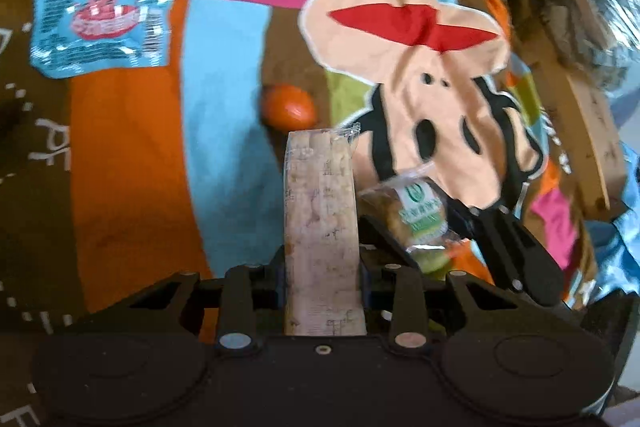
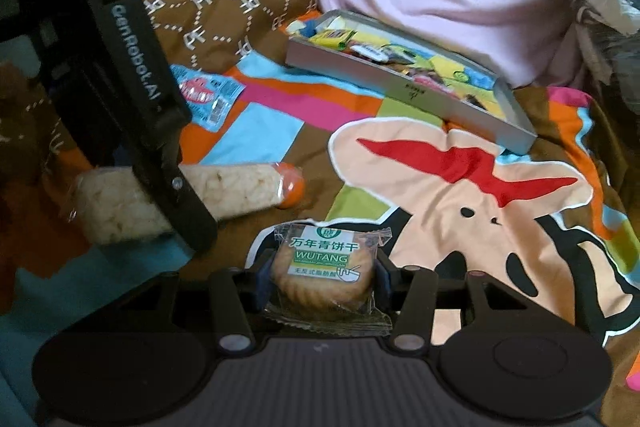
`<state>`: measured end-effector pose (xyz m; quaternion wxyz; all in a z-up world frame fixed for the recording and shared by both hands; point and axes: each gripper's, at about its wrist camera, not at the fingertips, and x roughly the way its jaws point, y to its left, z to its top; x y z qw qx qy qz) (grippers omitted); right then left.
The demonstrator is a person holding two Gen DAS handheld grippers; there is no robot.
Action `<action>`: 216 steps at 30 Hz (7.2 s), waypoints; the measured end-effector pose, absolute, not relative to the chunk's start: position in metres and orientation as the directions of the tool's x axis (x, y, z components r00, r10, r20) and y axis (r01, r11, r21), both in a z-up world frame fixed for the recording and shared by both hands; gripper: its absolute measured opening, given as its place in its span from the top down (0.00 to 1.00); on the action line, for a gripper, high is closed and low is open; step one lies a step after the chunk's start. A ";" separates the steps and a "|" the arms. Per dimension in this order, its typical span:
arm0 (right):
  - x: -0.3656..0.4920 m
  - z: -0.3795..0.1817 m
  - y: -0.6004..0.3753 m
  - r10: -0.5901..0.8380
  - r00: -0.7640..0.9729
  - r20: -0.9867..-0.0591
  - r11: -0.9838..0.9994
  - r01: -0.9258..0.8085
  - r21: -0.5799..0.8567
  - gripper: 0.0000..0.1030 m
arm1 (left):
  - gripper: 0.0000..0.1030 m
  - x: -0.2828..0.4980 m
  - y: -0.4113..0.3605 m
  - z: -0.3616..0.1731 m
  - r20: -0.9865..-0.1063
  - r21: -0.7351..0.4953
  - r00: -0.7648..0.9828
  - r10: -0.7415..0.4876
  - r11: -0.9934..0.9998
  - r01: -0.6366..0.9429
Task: Organize snacks
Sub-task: 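Grasp the rice-cracker bar with the left tool while the right tool holds the biscuit, then carry the rice-cracker bar and WUTANG biscuit to the grey tray with both tools, then open both tools over the tray and lift them away, then move both tools back toward the blue candy pack and mandarin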
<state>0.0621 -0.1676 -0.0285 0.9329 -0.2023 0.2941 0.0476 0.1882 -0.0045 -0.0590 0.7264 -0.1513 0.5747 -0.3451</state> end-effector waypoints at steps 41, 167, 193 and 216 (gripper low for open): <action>0.208 0.047 -0.235 0.097 0.955 -0.282 0.966 -0.159 -0.204 0.47 | 0.66 0.328 -0.037 0.059 -0.561 -0.393 0.624 -0.544 0.839 0.377; 0.075 0.005 -0.193 0.048 0.835 -0.549 0.989 -0.118 -0.093 0.00 | 0.01 0.140 0.040 -0.020 -0.682 -0.061 0.727 -0.073 0.997 0.043; 0.105 -0.033 -0.196 0.034 0.746 -0.665 0.997 -0.073 -0.030 0.00 | 0.01 0.174 0.034 -0.034 -0.653 -0.007 0.752 -0.089 0.994 0.112; 0.146 -0.038 -0.183 0.055 0.777 -0.627 0.987 -0.136 -0.082 0.00 | 0.01 0.272 0.034 -0.036 -0.569 0.061 0.773 -0.280 0.924 0.379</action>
